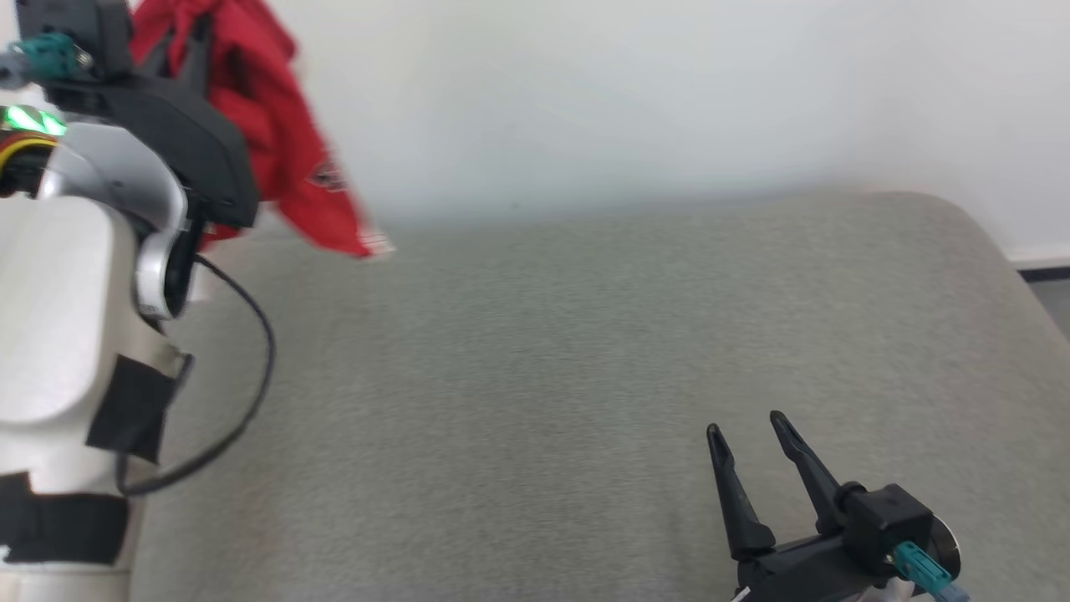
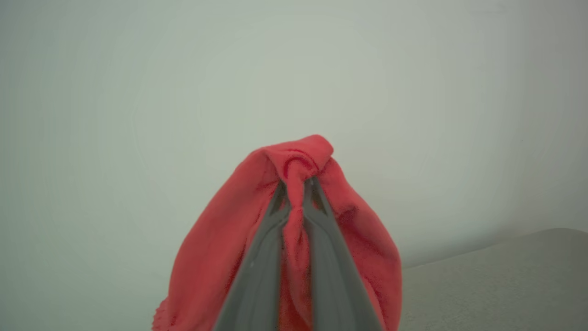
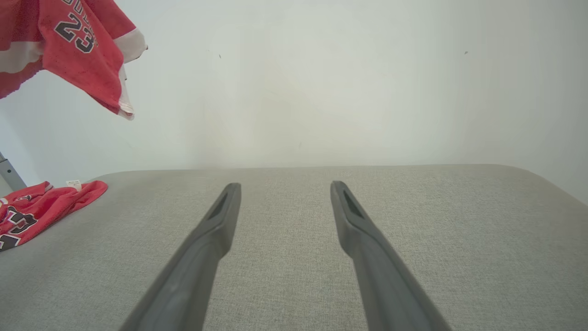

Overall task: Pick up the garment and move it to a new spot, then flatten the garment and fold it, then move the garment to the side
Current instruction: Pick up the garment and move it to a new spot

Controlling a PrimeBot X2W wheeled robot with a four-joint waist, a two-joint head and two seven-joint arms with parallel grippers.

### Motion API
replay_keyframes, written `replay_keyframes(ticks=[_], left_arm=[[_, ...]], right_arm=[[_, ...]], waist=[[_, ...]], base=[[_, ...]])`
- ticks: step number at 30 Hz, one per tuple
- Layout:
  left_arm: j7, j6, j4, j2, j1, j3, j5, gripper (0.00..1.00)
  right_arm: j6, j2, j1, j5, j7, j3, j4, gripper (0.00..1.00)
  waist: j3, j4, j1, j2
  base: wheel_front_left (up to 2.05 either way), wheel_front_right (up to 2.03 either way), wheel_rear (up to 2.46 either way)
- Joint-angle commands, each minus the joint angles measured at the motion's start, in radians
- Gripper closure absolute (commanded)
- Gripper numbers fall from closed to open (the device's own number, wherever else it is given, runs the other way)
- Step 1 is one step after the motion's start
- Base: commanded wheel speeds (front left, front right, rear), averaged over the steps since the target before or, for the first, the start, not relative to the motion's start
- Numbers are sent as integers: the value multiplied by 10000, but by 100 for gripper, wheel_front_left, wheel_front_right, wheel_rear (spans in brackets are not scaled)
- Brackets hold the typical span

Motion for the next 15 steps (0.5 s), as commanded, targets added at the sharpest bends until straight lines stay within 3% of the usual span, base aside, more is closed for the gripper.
replay_keyframes(ticks=[1, 8, 15], left_arm=[[-14, -58, -335, -130, 333, -93, -67, 100], [-86, -39, -1433, -756, 1344, -611, -204, 100], [-101, -3, -1233, -1557, 2742, -1192, -607, 100]], right_arm=[[32, 34, -28, -14, 34, 92, -83, 0], [33, 35, 76, 125, 183, 54, -206, 0], [33, 36, 65, 242, 192, 14, -296, 0]], waist=[[-77, -922, 2, 1], [144, -2156, 2, 1], [528, -2953, 2, 1]], base=[[0, 0, 0], [0, 0, 0], [0, 0, 0]])
